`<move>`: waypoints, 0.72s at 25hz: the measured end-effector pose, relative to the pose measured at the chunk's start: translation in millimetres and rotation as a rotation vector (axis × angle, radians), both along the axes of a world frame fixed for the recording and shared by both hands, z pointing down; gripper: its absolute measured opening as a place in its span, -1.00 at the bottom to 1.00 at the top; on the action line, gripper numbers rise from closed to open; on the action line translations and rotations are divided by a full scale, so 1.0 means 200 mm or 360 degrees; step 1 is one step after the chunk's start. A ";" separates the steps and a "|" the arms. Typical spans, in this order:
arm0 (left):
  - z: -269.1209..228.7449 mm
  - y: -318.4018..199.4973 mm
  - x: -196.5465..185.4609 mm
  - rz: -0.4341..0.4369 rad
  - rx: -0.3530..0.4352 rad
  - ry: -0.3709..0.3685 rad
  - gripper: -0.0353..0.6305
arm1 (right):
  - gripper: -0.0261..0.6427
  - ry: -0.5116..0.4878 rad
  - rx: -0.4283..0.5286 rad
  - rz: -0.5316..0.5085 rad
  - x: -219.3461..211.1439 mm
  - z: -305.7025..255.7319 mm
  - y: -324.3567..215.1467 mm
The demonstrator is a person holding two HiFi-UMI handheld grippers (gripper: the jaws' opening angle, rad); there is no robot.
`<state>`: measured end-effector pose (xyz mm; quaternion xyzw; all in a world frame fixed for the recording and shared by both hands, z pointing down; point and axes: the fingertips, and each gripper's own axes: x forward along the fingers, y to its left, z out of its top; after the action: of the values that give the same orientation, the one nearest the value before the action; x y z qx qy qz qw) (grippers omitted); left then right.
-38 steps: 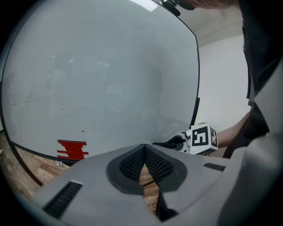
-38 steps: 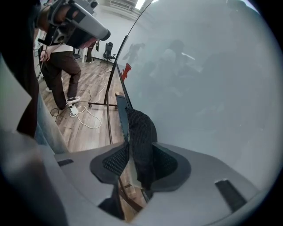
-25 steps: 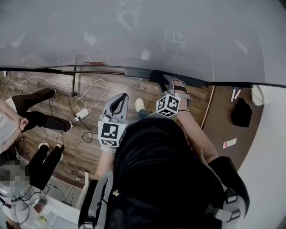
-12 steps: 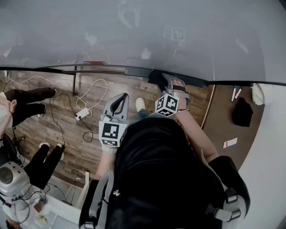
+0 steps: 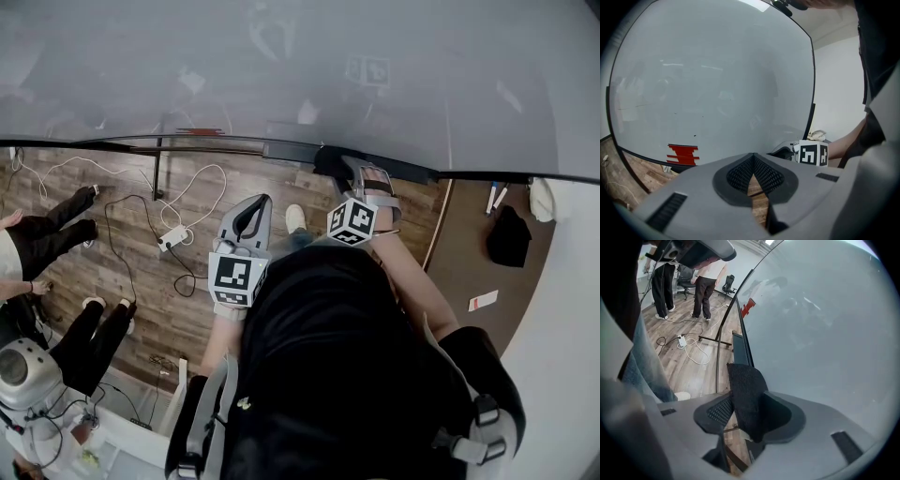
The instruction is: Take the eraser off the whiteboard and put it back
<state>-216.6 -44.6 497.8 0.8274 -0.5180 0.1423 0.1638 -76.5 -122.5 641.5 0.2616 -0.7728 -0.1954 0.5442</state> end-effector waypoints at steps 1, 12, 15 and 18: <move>0.00 0.00 0.00 -0.0001 -0.0008 -0.0001 -0.87 | -0.33 0.0003 -0.0002 0.0001 0.00 0.00 0.00; 0.00 -0.01 0.01 0.0035 0.0017 -0.0001 -0.87 | -0.20 -0.0033 -0.0054 -0.0027 -0.02 -0.02 0.03; -0.01 -0.01 0.03 0.0053 0.0023 0.0003 -0.87 | -0.19 -0.0048 -0.0059 -0.0034 -0.02 -0.04 0.06; -0.01 -0.01 0.06 0.0079 0.0030 0.0005 -0.87 | -0.18 -0.0091 -0.0057 -0.0032 -0.01 -0.08 0.09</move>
<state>-205.4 -47.5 495.2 0.8417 -0.4984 0.1400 0.1534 -79.2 -105.5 626.0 0.2495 -0.7940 -0.1795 0.5245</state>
